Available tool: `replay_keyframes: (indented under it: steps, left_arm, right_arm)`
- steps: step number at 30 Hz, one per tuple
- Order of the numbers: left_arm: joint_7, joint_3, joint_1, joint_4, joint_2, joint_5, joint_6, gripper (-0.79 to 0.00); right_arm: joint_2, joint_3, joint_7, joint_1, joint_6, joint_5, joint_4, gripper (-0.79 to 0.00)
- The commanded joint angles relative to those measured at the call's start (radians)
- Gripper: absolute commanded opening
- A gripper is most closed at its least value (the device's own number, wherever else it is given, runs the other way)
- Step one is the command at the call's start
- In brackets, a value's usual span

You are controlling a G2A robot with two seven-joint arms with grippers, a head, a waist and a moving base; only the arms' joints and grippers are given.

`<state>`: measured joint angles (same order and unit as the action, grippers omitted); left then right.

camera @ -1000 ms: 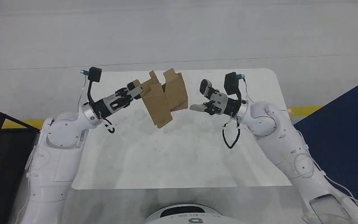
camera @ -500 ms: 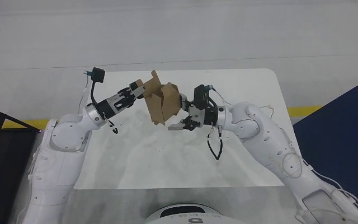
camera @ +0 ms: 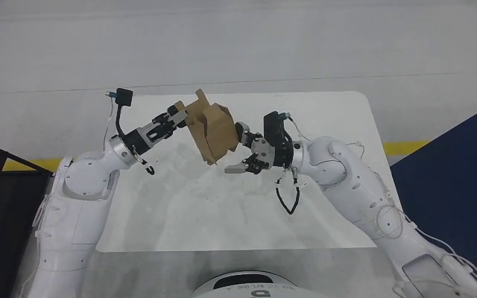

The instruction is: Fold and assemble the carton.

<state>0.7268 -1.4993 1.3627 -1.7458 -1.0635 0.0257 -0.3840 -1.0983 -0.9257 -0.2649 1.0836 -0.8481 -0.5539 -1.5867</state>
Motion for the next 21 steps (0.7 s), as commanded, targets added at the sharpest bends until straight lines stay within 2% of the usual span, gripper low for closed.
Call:
replay_keyframes:
  steps: [1,5,10,15,18,21]
  left_arm:
    - [0.006,0.003,-0.002,-0.002,0.001,-0.003,0.006,-0.785]
    - [0.011,0.023,-0.017,-0.002,0.000,0.002,0.040,-0.785]
    - [0.010,0.057,-0.042,-0.002,-0.002,0.011,0.075,-0.785]
    - [0.011,0.074,-0.065,0.002,-0.003,0.011,0.095,-0.785]
    - [0.014,0.075,-0.077,0.007,-0.002,0.008,0.100,-0.785]
    - [-0.004,0.061,-0.085,0.015,-0.001,0.003,0.107,-0.785]
  right_arm:
    - [0.000,-0.008,0.006,0.001,0.012,-0.008,0.001,0.000]
    - [-0.009,0.016,0.007,-0.010,0.015,-0.015,0.003,-0.028]
    - [-0.025,0.070,-0.015,-0.048,-0.039,0.022,0.034,-0.065]
    - [-0.040,0.103,-0.015,-0.082,-0.069,0.038,0.072,-0.052]
    - [-0.040,0.074,0.036,-0.080,-0.075,0.046,0.092,-0.052]
    - [-0.032,0.013,0.138,-0.034,-0.121,0.077,0.102,-0.065]
